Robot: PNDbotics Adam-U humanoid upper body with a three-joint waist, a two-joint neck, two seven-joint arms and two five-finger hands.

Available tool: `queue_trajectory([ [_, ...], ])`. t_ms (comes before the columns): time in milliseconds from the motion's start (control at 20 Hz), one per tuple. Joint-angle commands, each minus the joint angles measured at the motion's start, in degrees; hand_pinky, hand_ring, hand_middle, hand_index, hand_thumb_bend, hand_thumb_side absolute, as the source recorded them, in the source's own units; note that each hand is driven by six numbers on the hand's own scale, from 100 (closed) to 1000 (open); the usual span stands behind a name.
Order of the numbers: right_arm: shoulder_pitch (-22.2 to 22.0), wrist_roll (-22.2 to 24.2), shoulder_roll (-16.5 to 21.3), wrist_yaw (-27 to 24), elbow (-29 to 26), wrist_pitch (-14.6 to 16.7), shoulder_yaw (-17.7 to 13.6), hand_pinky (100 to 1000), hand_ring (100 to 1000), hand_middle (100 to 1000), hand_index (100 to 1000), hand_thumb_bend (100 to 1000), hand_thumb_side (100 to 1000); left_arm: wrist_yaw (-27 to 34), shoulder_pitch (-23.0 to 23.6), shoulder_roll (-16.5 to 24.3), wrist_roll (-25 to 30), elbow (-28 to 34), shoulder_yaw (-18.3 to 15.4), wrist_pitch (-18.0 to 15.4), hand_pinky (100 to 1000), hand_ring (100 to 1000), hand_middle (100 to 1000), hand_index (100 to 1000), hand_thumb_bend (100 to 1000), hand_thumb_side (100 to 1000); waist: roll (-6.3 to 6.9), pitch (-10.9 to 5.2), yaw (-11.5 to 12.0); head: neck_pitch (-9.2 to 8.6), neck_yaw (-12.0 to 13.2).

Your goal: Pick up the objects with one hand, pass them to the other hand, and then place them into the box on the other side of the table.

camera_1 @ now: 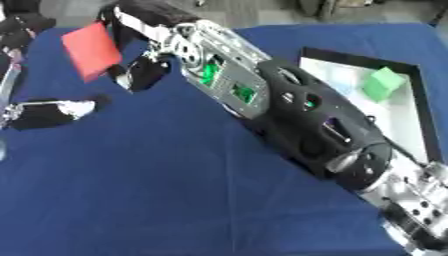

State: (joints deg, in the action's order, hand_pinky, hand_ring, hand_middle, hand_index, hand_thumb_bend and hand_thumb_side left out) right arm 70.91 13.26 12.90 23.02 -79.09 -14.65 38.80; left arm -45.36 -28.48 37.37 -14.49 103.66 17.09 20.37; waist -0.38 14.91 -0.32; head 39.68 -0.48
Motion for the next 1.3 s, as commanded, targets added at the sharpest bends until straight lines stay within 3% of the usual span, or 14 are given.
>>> queue_trajectory([
  [50,0.8,-1.0,2.0,0.1,-0.2,-0.3,-1.5,780,723,538,651,100,100,0.7,0.1,2.4,-1.7,0.3,-2.5,0.9,808,822,793,884,777,581,0.39,-1.23,0.0,-0.1,-0.4],
  [300,-0.3,-2.3,6.5,-0.8,0.3,-1.5,-3.7,773,721,539,653,100,100,3.4,2.4,5.0,-4.9,2.5,-4.9,1.3,810,805,778,855,692,575,0.32,-1.18,-0.2,-0.1,-1.2],
  [800,-1.2,-2.8,15.4,-3.1,-0.9,-4.3,-7.7,780,721,536,649,100,100,6.3,4.6,7.2,-9.2,4.8,-7.0,2.2,813,802,776,854,694,577,-0.4,-1.58,-0.9,-0.41,-3.0],
  [1050,-4.9,-1.8,20.5,-5.0,2.2,-5.2,-10.5,785,720,534,647,100,100,6.6,4.8,7.6,-10.0,5.3,-7.9,2.5,811,800,770,851,694,573,-0.89,-1.53,-1.3,-0.46,-4.6],
  [1300,-9.4,0.0,24.5,-3.7,6.0,-4.2,-14.3,801,727,536,646,125,100,7.3,5.1,8.0,-11.4,5.8,-9.2,3.1,813,800,770,850,692,569,-1.04,-1.49,-1.5,-0.66,-5.9],
])
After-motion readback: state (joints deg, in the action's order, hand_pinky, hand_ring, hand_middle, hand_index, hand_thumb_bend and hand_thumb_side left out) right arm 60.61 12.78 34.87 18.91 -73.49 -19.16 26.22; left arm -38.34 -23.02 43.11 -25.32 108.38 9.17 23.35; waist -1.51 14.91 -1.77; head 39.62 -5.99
